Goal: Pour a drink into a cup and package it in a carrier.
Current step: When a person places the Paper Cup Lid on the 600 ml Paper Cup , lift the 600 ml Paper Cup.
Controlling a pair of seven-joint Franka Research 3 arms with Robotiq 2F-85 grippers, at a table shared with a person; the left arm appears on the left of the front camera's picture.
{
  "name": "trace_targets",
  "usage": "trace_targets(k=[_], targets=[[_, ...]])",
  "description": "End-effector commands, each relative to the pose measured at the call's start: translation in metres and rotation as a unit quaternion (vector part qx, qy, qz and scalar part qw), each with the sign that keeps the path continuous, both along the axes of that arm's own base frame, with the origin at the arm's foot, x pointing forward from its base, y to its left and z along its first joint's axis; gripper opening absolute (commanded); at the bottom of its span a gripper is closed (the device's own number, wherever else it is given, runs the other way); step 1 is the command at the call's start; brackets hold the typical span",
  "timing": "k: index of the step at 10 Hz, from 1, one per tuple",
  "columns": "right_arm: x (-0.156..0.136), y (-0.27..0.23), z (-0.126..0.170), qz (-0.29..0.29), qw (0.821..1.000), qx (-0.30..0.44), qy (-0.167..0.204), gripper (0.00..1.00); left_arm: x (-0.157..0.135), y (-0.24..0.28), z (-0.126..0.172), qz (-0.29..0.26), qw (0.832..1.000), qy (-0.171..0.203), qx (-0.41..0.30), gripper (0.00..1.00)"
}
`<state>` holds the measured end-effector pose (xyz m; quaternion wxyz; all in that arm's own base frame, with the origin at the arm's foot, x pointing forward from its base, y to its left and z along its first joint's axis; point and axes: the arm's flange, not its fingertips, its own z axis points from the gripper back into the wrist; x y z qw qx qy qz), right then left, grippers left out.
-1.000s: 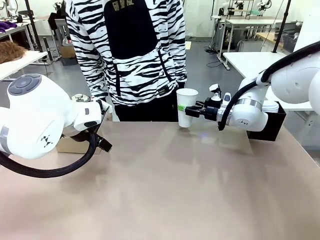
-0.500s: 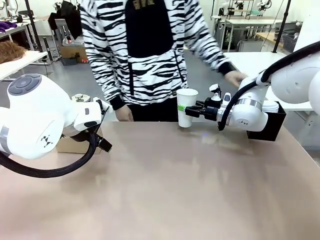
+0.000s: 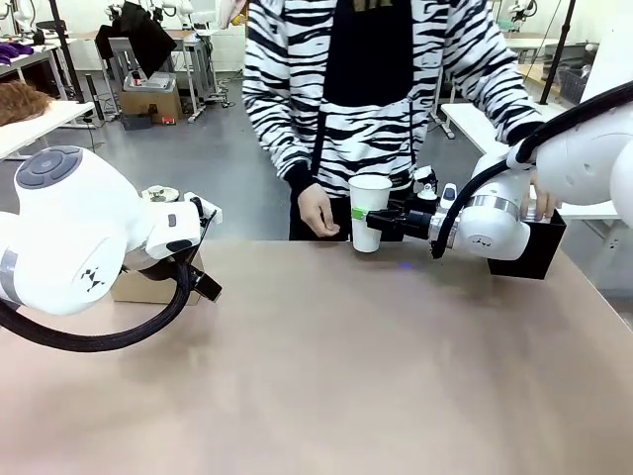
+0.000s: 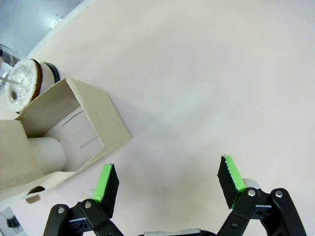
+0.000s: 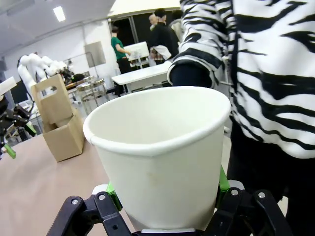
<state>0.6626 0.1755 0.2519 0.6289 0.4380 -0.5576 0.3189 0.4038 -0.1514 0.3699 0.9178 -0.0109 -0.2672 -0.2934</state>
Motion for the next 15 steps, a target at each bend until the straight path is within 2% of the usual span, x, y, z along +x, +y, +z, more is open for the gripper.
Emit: trace_targets(k=[1, 15], targets=[[0.0009, 0.0010, 0.0016, -0.001, 1.000, 0.000, 0.003, 0.80, -0.0003, -0.0001, 0.0004, -0.001, 1.000, 0.000, -0.001, 1.00], [0.0009, 0.0010, 0.0016, -0.001, 1.000, 0.000, 0.003, 0.80, -0.0003, -0.0001, 0.0004, -0.001, 1.000, 0.000, -0.001, 1.00]])
